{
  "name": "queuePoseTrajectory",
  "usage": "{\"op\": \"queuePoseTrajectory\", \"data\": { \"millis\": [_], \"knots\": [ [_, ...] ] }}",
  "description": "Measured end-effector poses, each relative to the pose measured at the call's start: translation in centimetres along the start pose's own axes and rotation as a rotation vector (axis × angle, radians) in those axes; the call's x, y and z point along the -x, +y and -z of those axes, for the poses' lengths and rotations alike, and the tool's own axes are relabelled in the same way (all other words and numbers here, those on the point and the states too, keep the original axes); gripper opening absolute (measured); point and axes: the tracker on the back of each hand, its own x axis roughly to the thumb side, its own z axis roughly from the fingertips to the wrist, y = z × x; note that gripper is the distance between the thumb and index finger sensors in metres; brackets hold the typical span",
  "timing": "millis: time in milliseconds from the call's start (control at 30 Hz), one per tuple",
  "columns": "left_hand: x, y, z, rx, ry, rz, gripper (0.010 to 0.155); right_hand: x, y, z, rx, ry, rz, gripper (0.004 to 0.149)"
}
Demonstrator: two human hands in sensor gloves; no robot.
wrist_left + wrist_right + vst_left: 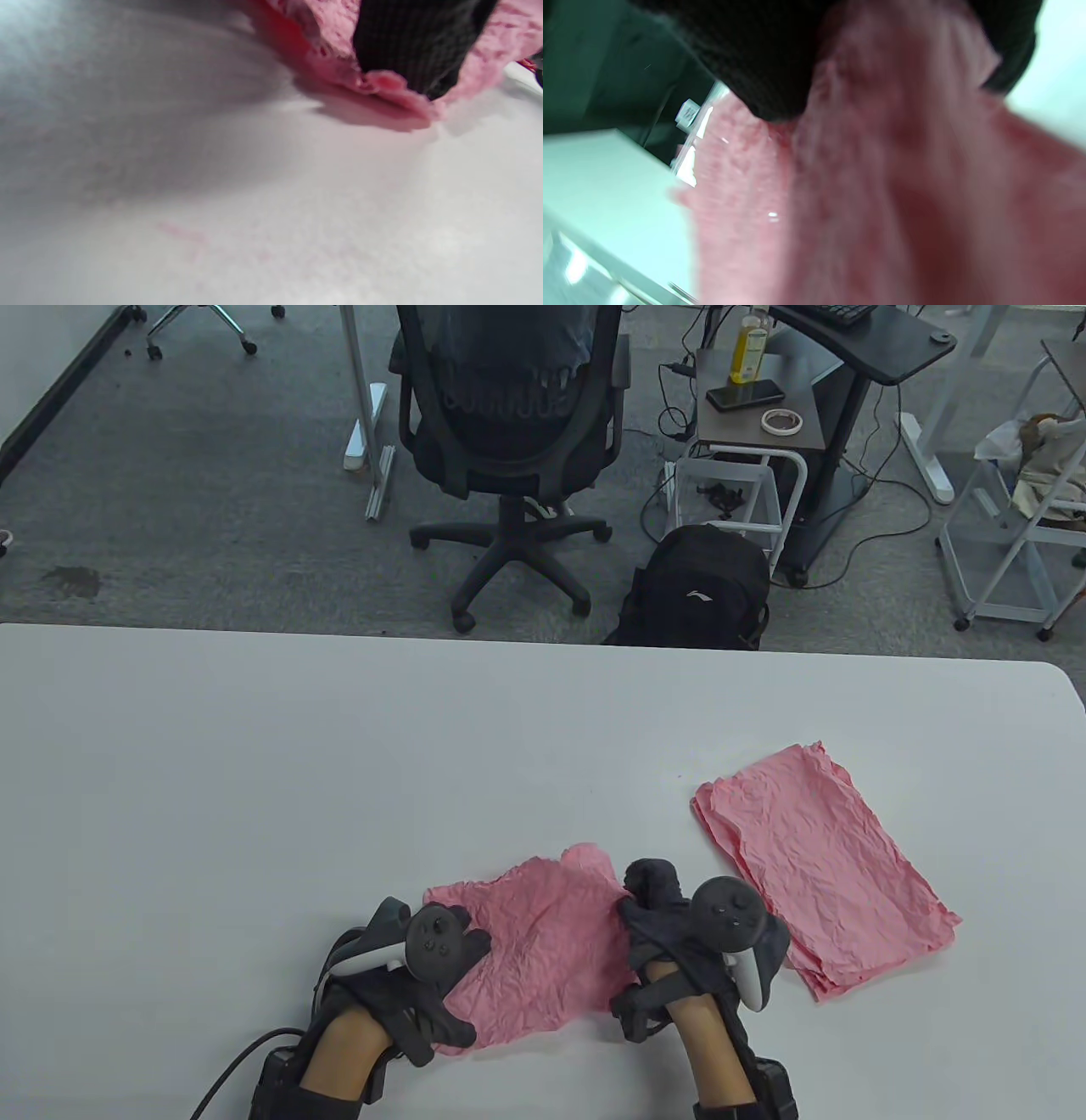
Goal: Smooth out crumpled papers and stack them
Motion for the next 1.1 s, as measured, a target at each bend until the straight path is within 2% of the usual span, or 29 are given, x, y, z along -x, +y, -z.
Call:
{"op": "queuePoseTrajectory", "data": {
  "millis": [67,133,233,300,367,400,467,633,733,767,833,867,933,1000,1100],
  "knots": [
    [0.0,0.0,0.0,0.0,0.0,-0.006,0.103,1.2,-0.1,0.4,-0.169,0.101,0.161,0.084],
    [0.0,0.0,0.0,0.001,0.002,-0.002,0.103,2.1,-0.3,0.6,-0.248,0.145,0.272,0.092],
    [0.1,0.0,0.0,-0.001,0.001,-0.009,0.103,3.3,-0.2,0.9,-0.293,0.201,0.521,0.09],
    [0.1,0.0,0.1,0.002,0.001,-0.011,0.104,3.8,0.1,1.1,-0.362,0.217,0.615,0.083],
    [0.1,0.0,0.1,0.001,0.003,-0.006,0.103,4.1,0.3,1.2,-0.439,0.194,0.576,0.073],
    [0.1,0.0,0.0,0.0,0.003,-0.007,0.103,4.2,0.3,1.1,-0.429,0.202,0.564,0.064],
    [0.2,0.0,0.1,0.0,0.0,-0.013,0.103,4.1,0.1,1.1,-0.338,0.217,0.507,0.048],
    [0.2,-0.1,0.1,-0.001,-0.004,-0.01,0.103,3.6,0.0,1.1,-0.308,0.208,0.338,0.041],
    [0.3,0.0,0.1,-0.01,-0.014,-0.014,0.101,2.9,0.3,1.6,-0.31,0.129,0.302,0.04],
    [0.5,0.3,-0.1,-0.047,0.016,0.002,0.098,2.5,-0.2,1.7,-0.264,0.077,0.312,0.04],
    [0.9,1.2,-0.8,-0.208,0.083,0.008,0.094,1.8,-1.9,2.0,-0.091,-0.01,0.345,0.041],
    [1.2,1.8,-1.2,-0.307,0.098,-0.014,0.093,1.5,-3.5,2.0,0.04,-0.059,0.365,0.041],
    [1.6,2.4,-1.9,-0.412,0.112,-0.06,0.091,1.4,-6.1,1.7,0.239,-0.12,0.432,0.04],
    [1.7,2.6,-2.4,-0.459,0.124,-0.066,0.091,2.0,-9.0,1.2,0.429,-0.155,0.54,0.04],
    [1.8,2.5,-2.4,-0.445,0.188,-0.034,0.09,3.6,-12.4,0.1,0.65,-0.166,0.642,0.041]
  ]
}}
